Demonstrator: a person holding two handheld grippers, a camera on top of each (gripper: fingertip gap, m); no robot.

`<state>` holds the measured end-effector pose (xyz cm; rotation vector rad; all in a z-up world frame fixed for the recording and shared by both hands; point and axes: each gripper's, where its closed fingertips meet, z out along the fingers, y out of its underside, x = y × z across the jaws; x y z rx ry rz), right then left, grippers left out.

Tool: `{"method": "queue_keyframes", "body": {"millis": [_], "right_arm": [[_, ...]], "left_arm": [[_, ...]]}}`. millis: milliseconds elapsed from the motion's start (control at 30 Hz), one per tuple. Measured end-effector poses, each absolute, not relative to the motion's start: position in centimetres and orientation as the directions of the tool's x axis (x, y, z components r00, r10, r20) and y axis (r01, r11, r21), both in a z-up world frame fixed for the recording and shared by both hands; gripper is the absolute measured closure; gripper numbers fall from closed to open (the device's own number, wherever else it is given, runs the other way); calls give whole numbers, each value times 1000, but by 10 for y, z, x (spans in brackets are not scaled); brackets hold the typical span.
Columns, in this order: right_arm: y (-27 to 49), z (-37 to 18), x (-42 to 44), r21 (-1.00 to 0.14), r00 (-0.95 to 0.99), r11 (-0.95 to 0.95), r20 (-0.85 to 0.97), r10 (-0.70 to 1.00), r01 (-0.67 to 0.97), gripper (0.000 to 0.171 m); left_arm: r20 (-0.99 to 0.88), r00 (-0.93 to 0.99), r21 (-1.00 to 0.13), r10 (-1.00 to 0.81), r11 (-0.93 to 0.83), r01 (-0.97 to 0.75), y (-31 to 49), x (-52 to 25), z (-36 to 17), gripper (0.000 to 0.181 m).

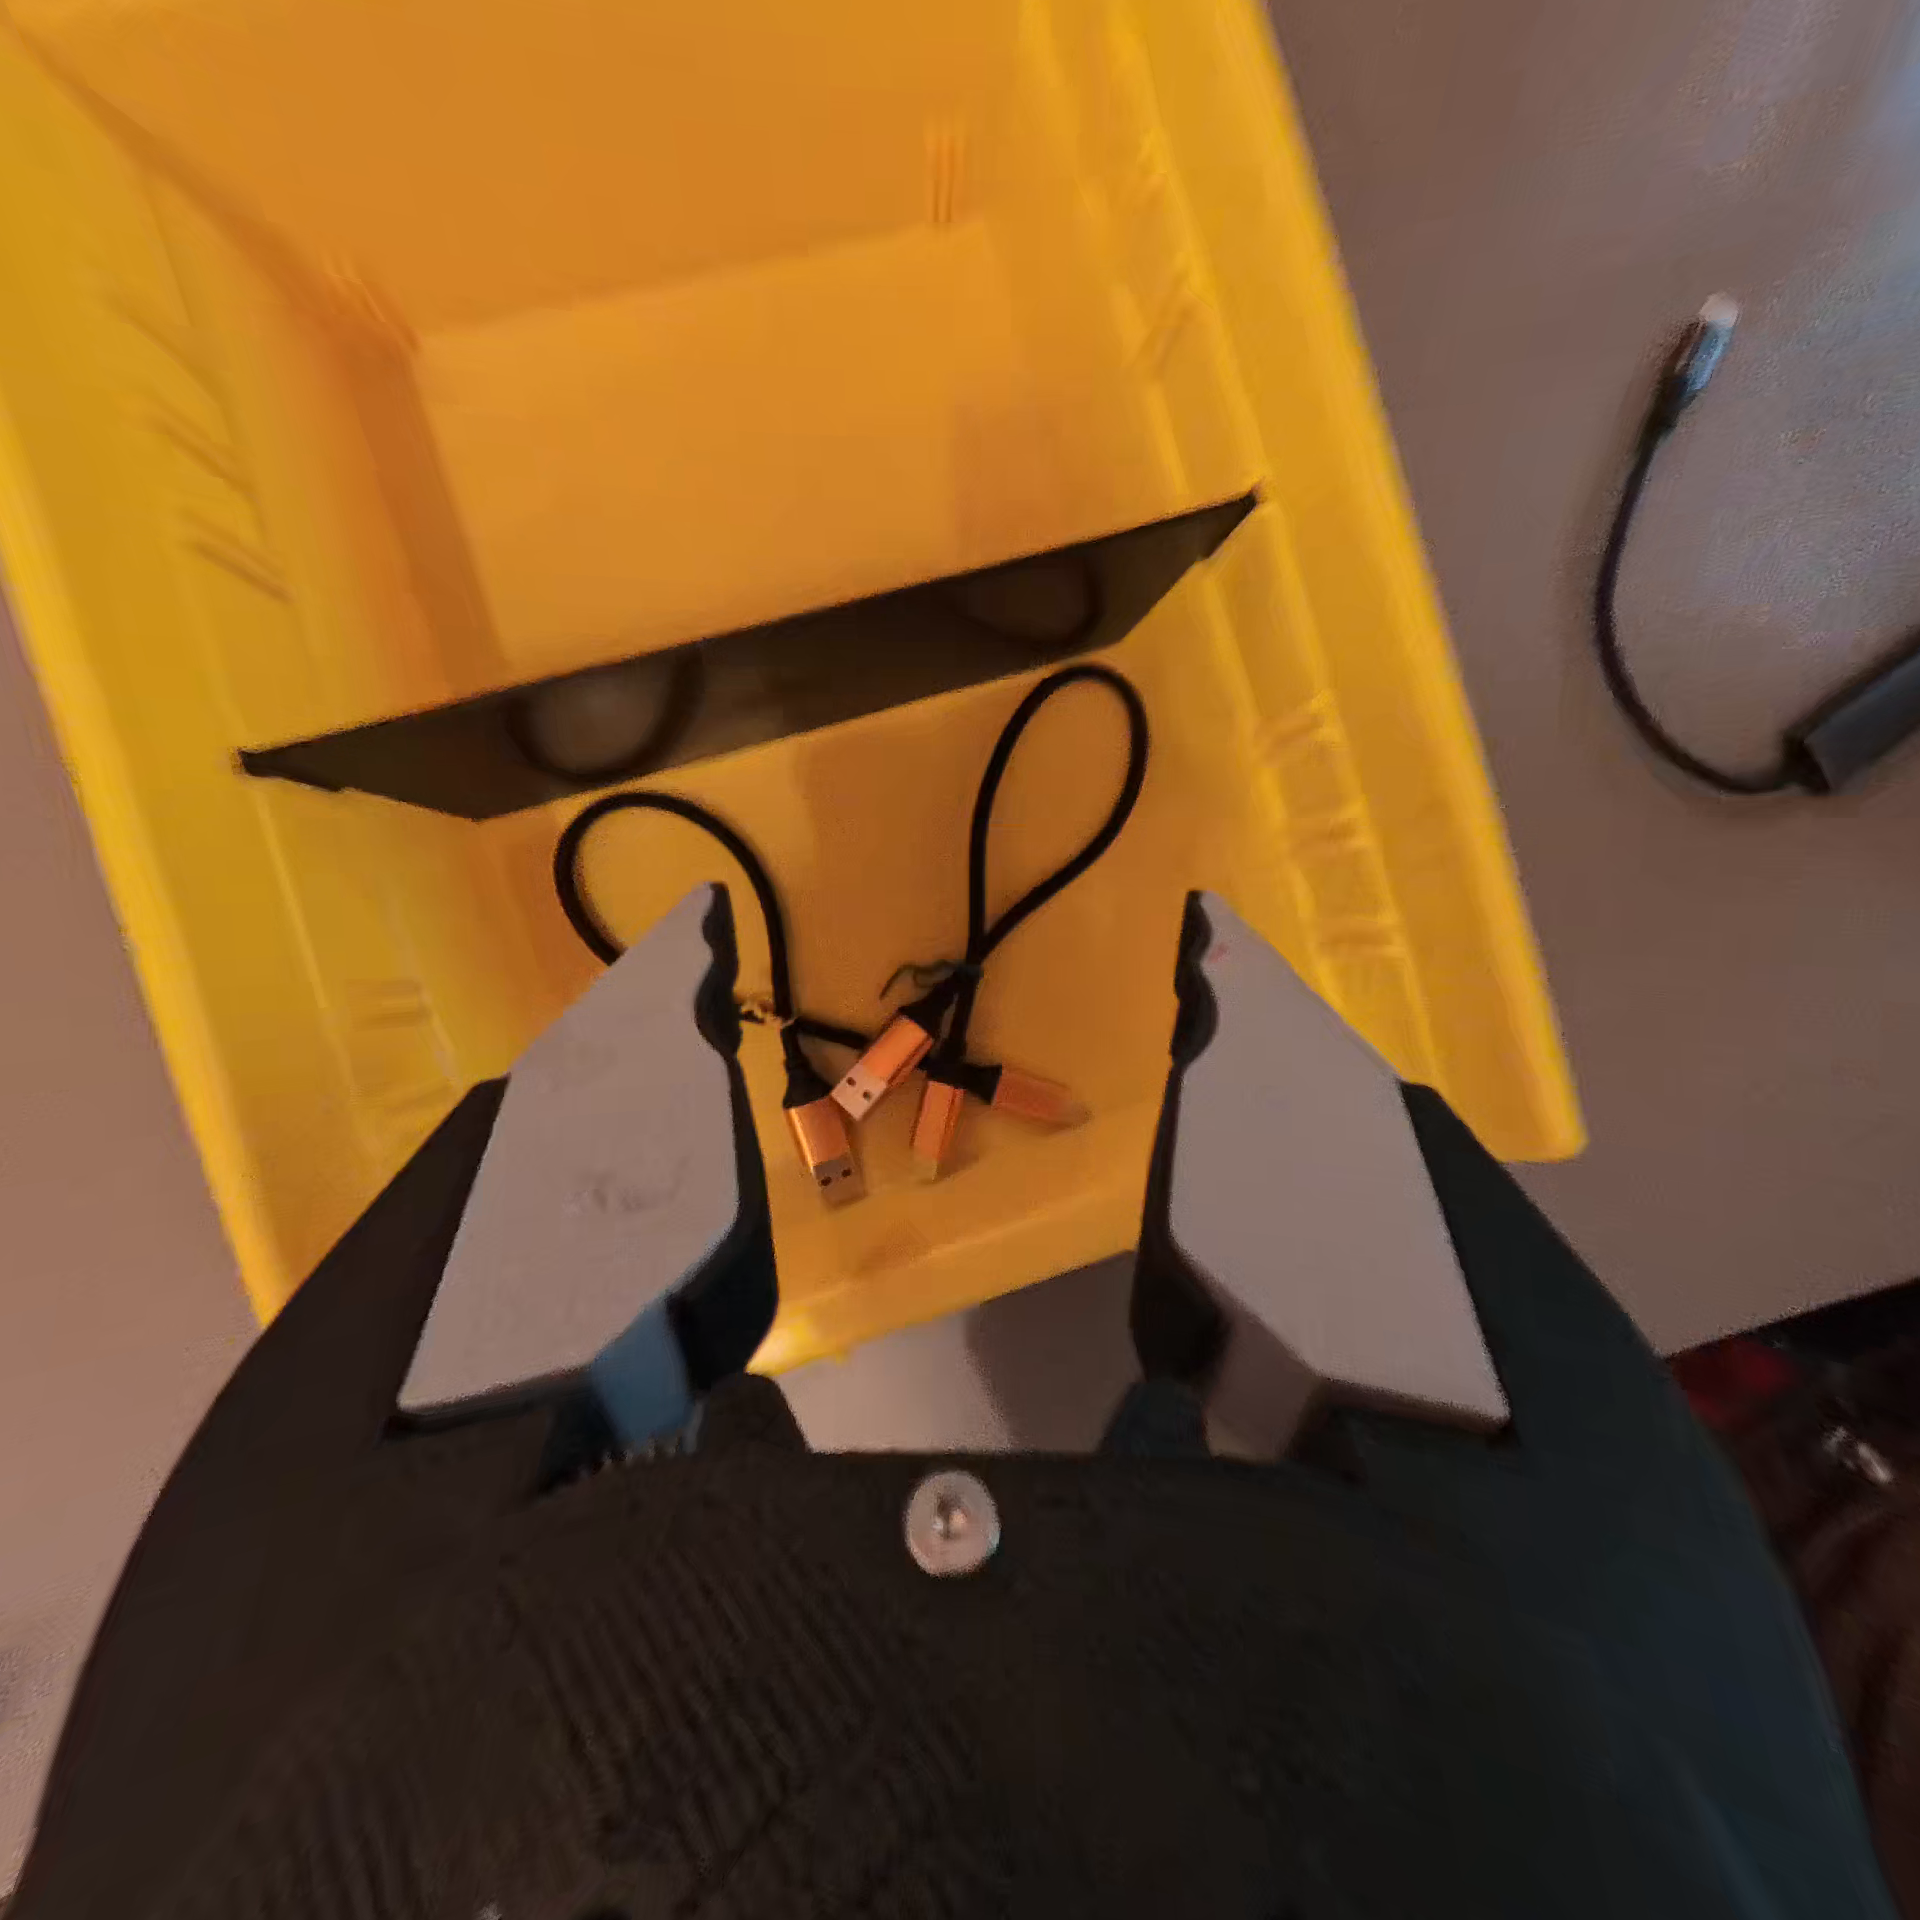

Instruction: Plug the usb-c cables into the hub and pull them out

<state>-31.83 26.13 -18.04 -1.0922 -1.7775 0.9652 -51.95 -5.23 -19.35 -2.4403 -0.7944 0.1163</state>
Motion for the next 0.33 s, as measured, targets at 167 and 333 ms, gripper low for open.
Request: {"method": "queue_keyframes", "body": {"millis": [167,333], "right_arm": [[269,-198,-324,-888,-275,303,212,938,347,140],[278,-213,-327,-880,-257,276,184,949,387,140]], "left_arm": [[89,883,-349,460,-816,460,-58,-507,-245,104],[9,899,-204,437,-880,430,-60,-514,-270,151]]}}
